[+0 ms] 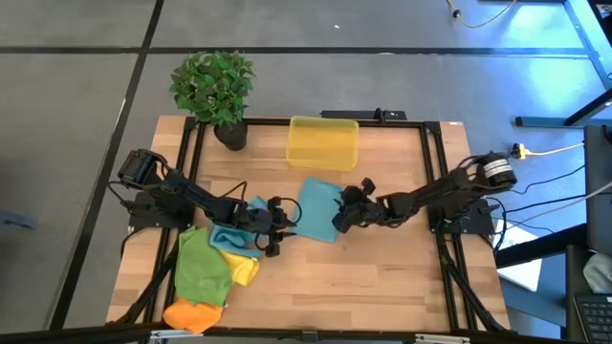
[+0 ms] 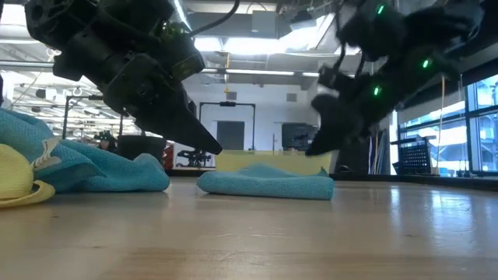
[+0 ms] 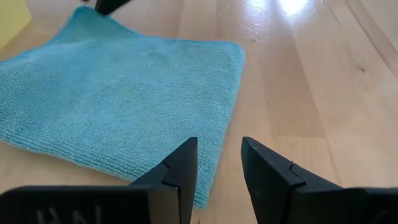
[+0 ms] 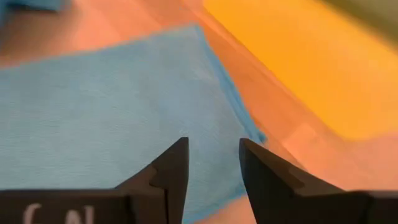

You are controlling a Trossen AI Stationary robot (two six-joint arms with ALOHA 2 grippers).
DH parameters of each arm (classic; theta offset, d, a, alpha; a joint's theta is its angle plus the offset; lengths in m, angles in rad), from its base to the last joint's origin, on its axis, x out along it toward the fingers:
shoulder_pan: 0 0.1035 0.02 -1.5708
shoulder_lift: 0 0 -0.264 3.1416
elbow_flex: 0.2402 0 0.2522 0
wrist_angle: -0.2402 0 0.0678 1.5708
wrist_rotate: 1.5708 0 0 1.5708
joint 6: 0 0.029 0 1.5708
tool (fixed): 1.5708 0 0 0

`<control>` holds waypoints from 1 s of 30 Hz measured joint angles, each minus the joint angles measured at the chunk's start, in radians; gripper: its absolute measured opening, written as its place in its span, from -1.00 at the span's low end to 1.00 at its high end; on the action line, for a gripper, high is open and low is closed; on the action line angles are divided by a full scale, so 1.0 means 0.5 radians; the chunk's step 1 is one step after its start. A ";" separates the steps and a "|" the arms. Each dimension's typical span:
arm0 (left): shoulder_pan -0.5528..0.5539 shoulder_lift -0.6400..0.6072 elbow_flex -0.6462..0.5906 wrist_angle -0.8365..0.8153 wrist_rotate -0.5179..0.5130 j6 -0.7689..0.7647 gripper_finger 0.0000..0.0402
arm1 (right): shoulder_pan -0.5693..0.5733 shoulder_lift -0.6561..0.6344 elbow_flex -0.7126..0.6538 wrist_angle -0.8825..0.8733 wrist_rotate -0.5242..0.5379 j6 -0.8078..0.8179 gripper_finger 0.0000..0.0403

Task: Fold microfiber towels
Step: Fold the left blue microfiber towel

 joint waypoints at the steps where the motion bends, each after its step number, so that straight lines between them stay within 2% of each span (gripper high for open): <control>1: -0.006 0.000 0.000 0.000 -0.021 0.007 -0.42 | 0.030 -0.038 0.000 0.008 0.001 -0.055 -0.29; 13: -0.109 0.000 0.001 0.072 -0.126 0.050 -0.42 | 0.400 -0.124 0.000 0.307 -0.006 -0.446 -0.29; 18: -0.117 0.000 0.001 0.071 -0.128 0.051 -0.42 | 0.448 -0.125 0.000 0.465 -0.006 -0.641 -0.29; 30: -0.117 0.000 0.001 0.068 -0.149 0.088 -0.42 | 0.465 -0.124 0.000 0.481 -0.030 -0.650 -0.29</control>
